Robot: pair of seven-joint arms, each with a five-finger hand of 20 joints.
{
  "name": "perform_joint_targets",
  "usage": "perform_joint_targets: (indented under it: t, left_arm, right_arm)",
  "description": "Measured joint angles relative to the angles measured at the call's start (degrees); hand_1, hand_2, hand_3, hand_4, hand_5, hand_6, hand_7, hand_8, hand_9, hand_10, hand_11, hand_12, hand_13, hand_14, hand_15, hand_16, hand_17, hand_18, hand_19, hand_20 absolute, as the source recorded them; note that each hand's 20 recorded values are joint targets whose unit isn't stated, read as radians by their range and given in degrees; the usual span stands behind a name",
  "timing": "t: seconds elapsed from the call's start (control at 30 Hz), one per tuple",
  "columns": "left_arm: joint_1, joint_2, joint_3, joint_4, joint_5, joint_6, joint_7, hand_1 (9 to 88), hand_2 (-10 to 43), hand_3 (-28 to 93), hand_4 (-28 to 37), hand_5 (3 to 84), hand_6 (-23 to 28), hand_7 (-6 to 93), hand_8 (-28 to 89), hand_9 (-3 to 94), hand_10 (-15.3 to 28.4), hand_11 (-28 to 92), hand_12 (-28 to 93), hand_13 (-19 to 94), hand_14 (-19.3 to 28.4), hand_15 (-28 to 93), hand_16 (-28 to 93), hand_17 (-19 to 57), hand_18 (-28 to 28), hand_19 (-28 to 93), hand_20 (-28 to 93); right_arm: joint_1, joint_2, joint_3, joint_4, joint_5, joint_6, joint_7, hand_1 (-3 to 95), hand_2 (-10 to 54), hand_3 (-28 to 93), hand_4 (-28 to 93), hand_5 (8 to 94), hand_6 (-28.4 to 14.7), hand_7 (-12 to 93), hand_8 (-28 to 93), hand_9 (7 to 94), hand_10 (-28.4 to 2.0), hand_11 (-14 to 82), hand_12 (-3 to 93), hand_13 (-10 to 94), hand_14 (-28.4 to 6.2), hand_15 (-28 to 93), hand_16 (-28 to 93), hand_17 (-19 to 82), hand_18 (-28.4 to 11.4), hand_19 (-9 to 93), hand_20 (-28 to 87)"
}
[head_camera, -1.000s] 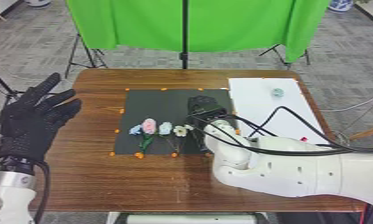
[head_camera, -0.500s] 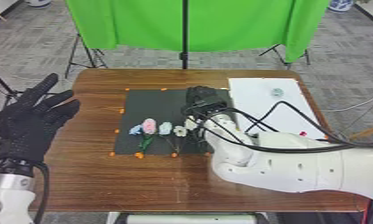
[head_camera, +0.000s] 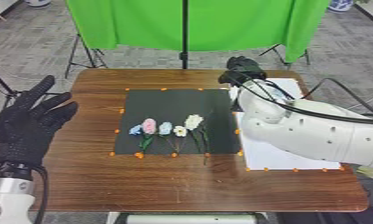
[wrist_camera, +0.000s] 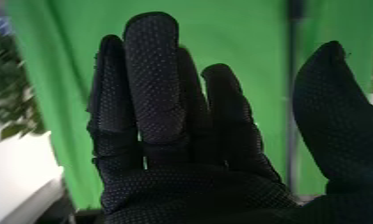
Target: Arrange flowers
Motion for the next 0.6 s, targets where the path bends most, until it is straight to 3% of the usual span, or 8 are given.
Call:
perform_joint_targets:
  t: [0.13,0.33,0.6]
  left_arm:
    - [0.25,0.08,0.0,-0.03,-0.07,0.16,0.5,21.6,9.1,77,-28.2,30.6,6.9,17.2,-11,32.2,21.0,33,10,25,28.4,62,-13,-7.0,25.8,59,25]
    - [0.09,0.31,0.01,-0.03,-0.09,0.12,0.37,21.6,9.2,77,-28.3,30.6,6.9,17.3,-11,32.3,21.0,33,11,25,28.4,62,-13,-7.0,25.9,59,25]
    - [0.18,0.37,-0.11,-0.03,-0.09,0.02,0.37,21.6,9.1,77,-28.2,30.7,6.9,17.2,-11,32.5,21.1,32,11,25,28.4,61,-13,-7.0,25.9,59,25]
  right_arm:
    - [1.23,0.94,-0.01,4.67,2.31,-3.42,-2.42,26.9,-3.0,82,-26,42.0,-2.9,13,-12,41.5,-15.2,8.5,12.1,60,-12.3,61,10,32,-19.4,88,-5]
    - [-0.23,2.01,4.1,8.24,4.05,-15.14,-2.33,27.1,-2.5,82,-27,41.1,-3.5,13,-12,41.1,-15.1,8.9,12.5,59,-12.4,62,9,31,-19.3,88,-5]
    - [-2.56,4.78,4.65,10.09,5.18,-17.51,0.37,27.1,-3.1,83,-27,38.0,-3.1,13,-12,38.6,-15.3,8.4,12.5,57,-12.7,63,8,30,-19.4,89,-6]
